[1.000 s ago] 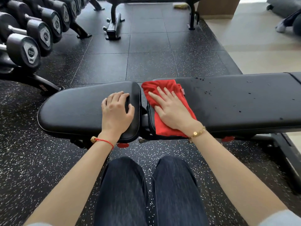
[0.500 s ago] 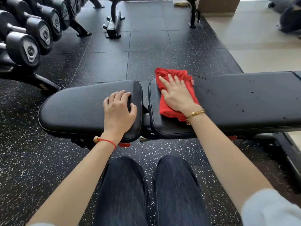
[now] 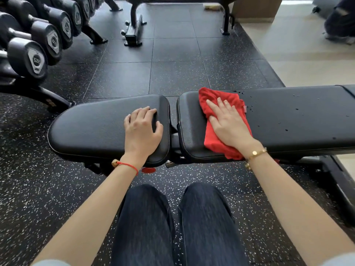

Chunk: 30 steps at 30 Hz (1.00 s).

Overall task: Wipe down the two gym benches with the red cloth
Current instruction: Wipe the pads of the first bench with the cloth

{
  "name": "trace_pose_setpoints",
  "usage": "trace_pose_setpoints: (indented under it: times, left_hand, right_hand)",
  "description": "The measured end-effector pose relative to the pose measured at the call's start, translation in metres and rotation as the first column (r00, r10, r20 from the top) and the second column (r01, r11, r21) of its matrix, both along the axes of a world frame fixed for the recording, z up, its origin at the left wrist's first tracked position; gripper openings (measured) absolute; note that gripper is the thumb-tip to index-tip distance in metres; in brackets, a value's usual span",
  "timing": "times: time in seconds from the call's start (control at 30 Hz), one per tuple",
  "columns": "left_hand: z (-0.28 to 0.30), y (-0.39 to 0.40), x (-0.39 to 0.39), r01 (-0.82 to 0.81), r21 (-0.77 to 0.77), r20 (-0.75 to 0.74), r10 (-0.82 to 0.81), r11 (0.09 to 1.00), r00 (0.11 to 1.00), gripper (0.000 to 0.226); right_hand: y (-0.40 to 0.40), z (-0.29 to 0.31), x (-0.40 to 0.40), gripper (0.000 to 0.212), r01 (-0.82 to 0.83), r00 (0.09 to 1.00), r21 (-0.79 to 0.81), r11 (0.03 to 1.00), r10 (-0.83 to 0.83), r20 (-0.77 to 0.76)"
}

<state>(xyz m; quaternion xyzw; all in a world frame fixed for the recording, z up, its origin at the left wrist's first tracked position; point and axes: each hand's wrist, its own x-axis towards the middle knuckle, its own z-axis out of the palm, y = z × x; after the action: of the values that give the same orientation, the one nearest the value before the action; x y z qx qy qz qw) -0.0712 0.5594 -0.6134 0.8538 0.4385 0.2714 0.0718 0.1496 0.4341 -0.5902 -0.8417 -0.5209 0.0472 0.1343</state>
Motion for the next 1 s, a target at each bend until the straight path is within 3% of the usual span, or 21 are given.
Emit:
trace_pose_setpoints:
  times: [0.2,0.37,0.6,0.77,1.0]
  left_hand:
    - [0.002,-0.001,0.001,0.004,-0.008,-0.001,-0.004,1.000,1.000,0.041]
    - [0.003,-0.002,-0.002,0.038,-0.022,0.007,-0.038,0.999,0.999,0.035]
    - [0.012,-0.011,-0.005,0.172,0.064,0.039,-0.175,0.983,0.984,0.029]
    - [0.025,-0.025,0.011,0.233,-0.048,0.102,-0.228,0.971,0.968,0.032]
    - [0.021,-0.060,0.060,0.233,-0.115,0.056,-0.228,0.966,0.972,0.040]
  right_hand:
    - [0.043,0.002,0.001,0.055,0.042,0.998,-0.047,0.998,-0.044,-0.034]
    - [0.007,0.001,-0.017,0.056,-0.071,0.996,0.004,0.997,0.071,-0.054]
    - [-0.012,0.000,-0.029,0.056,-0.032,0.999,0.018,0.999,0.032,-0.005]
    - [-0.011,-0.003,-0.028,0.055,-0.012,1.000,0.034,0.999,0.012,-0.010]
    - [-0.016,-0.003,-0.025,0.055,-0.031,0.999,0.054,0.998,0.032,-0.010]
